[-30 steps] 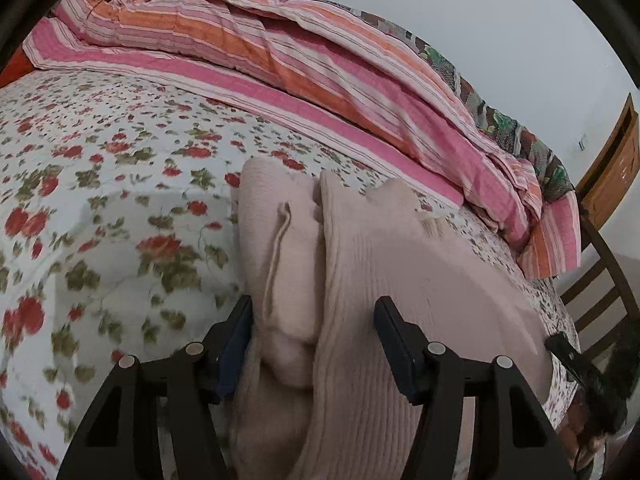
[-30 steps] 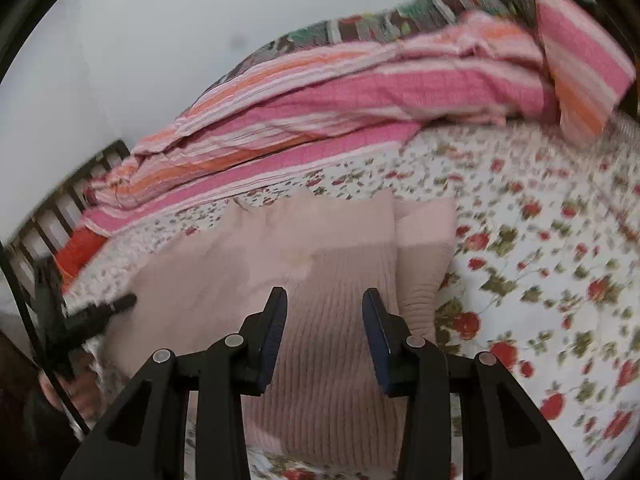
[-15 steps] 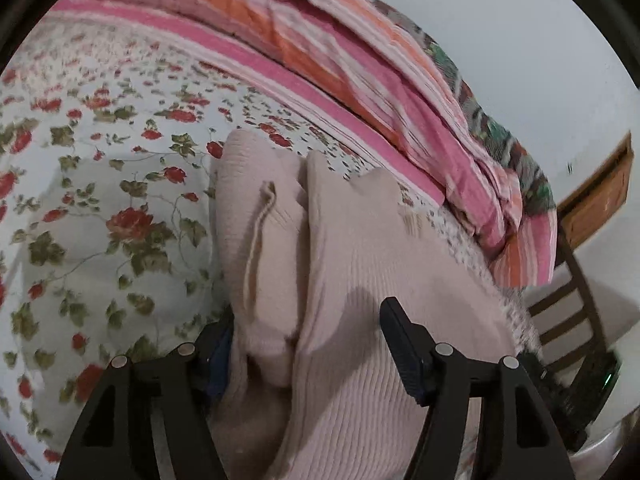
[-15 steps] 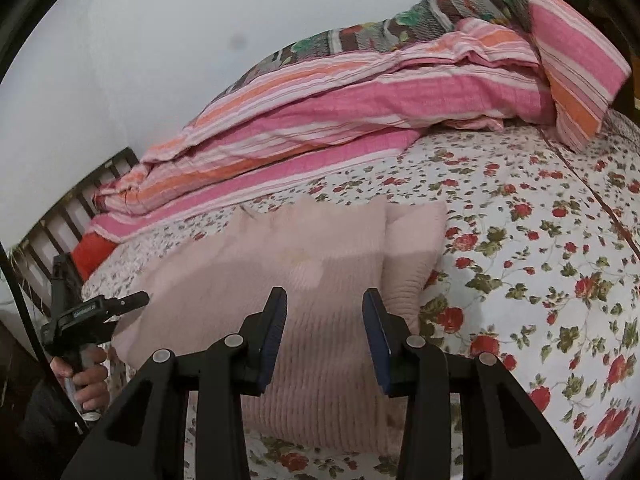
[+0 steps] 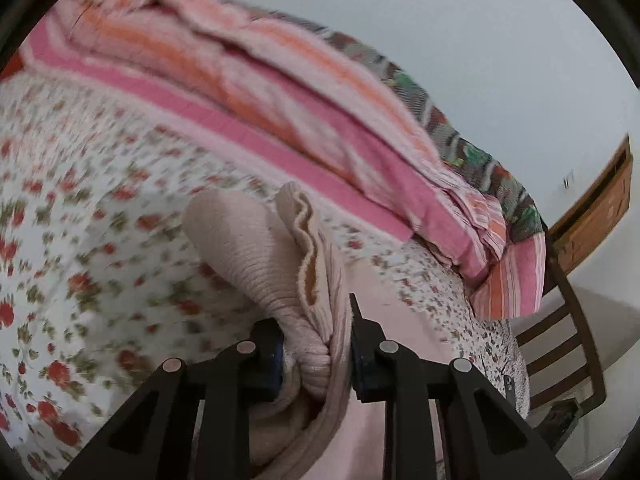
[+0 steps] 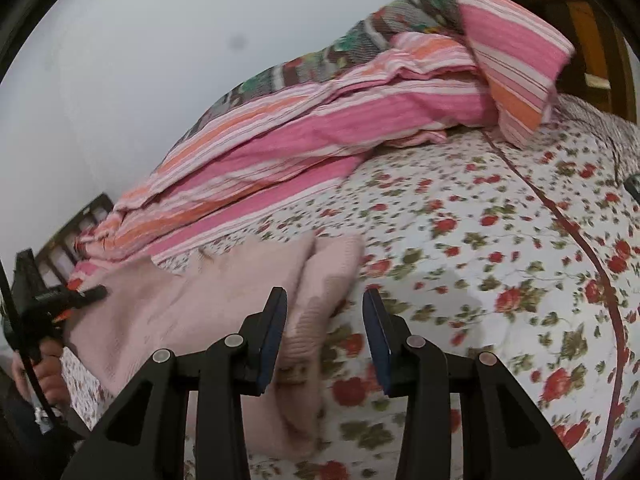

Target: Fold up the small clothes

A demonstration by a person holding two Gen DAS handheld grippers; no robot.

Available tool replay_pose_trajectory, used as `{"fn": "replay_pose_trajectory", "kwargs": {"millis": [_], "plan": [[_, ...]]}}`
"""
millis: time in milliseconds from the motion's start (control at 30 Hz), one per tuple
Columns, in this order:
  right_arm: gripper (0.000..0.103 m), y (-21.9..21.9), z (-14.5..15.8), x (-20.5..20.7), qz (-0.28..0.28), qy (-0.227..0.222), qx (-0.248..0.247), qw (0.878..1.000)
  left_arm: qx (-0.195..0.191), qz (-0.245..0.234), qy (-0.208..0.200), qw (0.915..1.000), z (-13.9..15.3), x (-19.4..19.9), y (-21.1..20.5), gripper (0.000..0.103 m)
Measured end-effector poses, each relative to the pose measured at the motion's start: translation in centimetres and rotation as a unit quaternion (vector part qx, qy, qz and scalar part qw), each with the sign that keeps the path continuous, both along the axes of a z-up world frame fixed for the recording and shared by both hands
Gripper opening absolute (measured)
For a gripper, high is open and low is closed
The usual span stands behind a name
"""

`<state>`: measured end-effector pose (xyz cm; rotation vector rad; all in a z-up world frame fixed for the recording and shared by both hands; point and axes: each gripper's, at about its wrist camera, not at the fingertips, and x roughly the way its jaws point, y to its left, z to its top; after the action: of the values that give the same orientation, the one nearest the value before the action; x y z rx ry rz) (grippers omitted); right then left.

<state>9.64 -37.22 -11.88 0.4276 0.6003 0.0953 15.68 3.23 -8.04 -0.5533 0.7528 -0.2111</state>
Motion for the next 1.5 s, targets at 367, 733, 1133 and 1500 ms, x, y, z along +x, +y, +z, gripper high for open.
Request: {"fn": "replay_pose_trajectory", "kwargs": {"millis": [367, 733, 1133, 1500], "plan": [[0.039, -7.4, 0.0, -1.9, -0.074, -0.01, 0.055, 0.996, 0.084, -0.102, 0.007, 0.9913, 1.8, 0.9, -19.0, 0.023], [0.04, -8.3, 0.1, -2.8, -0.065, -0.009, 0.07, 0.995, 0.04, -0.215, -0.018, 0.9756, 0.2, -1.0, -21.4, 0.067], [0.046, 1.9, 4.0, -2.3, 0.095, -0.063, 0.078, 0.99, 0.11, -0.111, 0.009, 0.9876, -3.0, -0.6, -9.0, 0.067], [0.01, 5.7, 0.1, -2.4, 0.075, 0.026, -0.026, 0.997, 0.077, -0.152, -0.009, 0.9854, -4.3, -0.1, -7.6, 0.067]]}}
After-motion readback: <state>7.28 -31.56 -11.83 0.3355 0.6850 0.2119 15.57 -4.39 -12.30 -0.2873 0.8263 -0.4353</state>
